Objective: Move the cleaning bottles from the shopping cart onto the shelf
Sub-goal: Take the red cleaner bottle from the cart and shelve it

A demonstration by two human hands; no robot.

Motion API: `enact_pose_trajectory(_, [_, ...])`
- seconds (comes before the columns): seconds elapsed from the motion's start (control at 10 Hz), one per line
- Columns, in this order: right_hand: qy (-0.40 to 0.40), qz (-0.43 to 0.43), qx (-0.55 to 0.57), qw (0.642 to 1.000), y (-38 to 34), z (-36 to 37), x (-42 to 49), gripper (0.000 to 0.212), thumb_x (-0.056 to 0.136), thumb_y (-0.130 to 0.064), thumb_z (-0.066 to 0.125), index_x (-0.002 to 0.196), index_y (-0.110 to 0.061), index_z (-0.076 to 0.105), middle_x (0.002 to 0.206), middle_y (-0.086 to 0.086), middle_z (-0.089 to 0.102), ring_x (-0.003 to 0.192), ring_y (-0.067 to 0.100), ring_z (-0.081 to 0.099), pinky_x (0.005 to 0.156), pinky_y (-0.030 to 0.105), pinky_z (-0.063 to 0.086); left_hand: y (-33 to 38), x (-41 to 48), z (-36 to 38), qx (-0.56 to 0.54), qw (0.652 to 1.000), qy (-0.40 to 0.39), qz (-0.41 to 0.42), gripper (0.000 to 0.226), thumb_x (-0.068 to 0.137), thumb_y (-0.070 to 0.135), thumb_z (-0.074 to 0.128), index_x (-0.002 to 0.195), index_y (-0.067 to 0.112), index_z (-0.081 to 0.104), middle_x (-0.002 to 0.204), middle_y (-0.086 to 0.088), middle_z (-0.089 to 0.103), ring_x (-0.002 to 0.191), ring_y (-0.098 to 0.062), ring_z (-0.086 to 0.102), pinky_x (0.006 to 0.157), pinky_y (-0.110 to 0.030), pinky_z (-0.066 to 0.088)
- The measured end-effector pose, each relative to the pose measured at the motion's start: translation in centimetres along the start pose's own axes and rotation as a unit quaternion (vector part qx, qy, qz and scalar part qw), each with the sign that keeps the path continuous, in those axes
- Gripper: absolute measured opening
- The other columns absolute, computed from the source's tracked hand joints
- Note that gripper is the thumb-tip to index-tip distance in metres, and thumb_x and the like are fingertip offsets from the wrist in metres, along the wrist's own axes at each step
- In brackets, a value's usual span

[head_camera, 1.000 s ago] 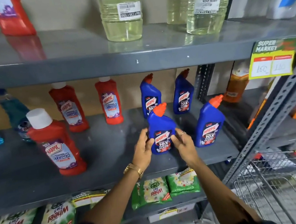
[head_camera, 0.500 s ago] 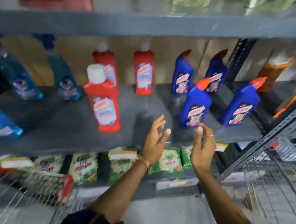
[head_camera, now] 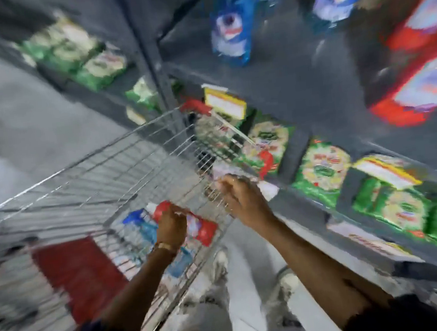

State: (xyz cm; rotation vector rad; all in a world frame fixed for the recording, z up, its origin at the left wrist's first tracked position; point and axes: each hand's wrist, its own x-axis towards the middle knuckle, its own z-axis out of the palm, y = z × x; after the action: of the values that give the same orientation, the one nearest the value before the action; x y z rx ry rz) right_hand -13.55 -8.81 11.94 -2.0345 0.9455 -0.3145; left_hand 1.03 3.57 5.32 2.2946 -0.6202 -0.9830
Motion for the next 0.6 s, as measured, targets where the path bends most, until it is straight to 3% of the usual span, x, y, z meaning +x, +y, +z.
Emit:
enact_pose_trajectory(0.1, [-0.04,0.036,-0.095,0.994,1.0,3.2,2.1,0.027,0.094,-0.026,0.052,0.115,-0.011,0.062,0.109,0.016,0.07,0.103,0.034,0.062,0.084,0.038,0.045,-4.8,1.5,-0.2,0.029,0.992,-0.07,-0.104,0.052,0.095,0.025,0.036,0.112,-0.02,0.054,0.121,-0.034,0.058,0.115,-0.042,0.056,0.095,-0.042,0.041])
enact_pose_trajectory(0.2, [-0.031,0.057,-0.235,0.97,2.0,5.2,2.7,0.038,0.089,-0.038,0.055,0.124,-0.024,0.054,0.113,0.012,0.069,0.102,0.034,0.064,0.082,0.041,0.048,-8.4,3.1,1.0,-0.072,0.974,-0.062,-0.204,0.042,0.095,0.018,0.052,0.122,-0.014,0.051,0.128,-0.031,0.056,0.117,-0.041,0.056,0.092,-0.043,0.048])
enact_pose_trajectory(0.3, [-0.034,0.032,-0.303,0.952,2.7,6.2,3.1,0.032,0.081,-0.04,0.062,0.112,-0.028,0.06,0.099,0.008,0.074,0.088,0.033,0.068,0.072,0.036,0.048,-10.1,4.3,3.1,-0.257,0.917,-0.079,-0.294,0.049,0.093,0.032,0.054,0.128,-0.001,0.051,0.126,-0.022,0.058,0.101,-0.029,0.059,0.075,-0.03,0.051])
enact_pose_trajectory(0.4, [-0.04,0.03,-0.309,0.95,3.1,6.3,3.5,0.026,0.082,-0.044,0.06,0.104,-0.032,0.061,0.093,0.002,0.075,0.085,0.029,0.068,0.067,0.032,0.043,-9.3,6.8,6.1,-0.363,0.868,0.017,-0.337,0.037,0.091,0.022,0.06,0.12,0.0,0.054,0.112,-0.018,0.058,0.09,-0.029,0.06,0.074,-0.036,0.052])
enact_pose_trajectory(0.5, [-0.039,0.034,-0.312,0.949,3.6,6.4,3.7,0.026,0.081,-0.043,0.061,0.104,-0.031,0.062,0.096,0.006,0.074,0.088,0.032,0.067,0.072,0.036,0.046,-9.4,7.4,7.1,-0.416,0.856,0.007,-0.307,0.048,0.087,0.023,0.063,0.126,-0.002,0.053,0.119,-0.017,0.061,0.109,-0.031,0.061,0.09,-0.041,0.054])
enact_pose_trajectory(0.6, [-0.047,0.04,-0.298,0.953,3.6,6.5,3.7,0.023,0.082,-0.042,0.06,0.101,-0.03,0.063,0.093,-0.003,0.075,0.083,0.026,0.068,0.067,0.032,0.043,-9.5,7.6,6.9,-0.41,0.848,-0.017,-0.335,0.054,0.081,0.023,0.07,0.126,0.001,0.051,0.118,-0.016,0.062,0.111,-0.033,0.061,0.092,-0.042,0.055])
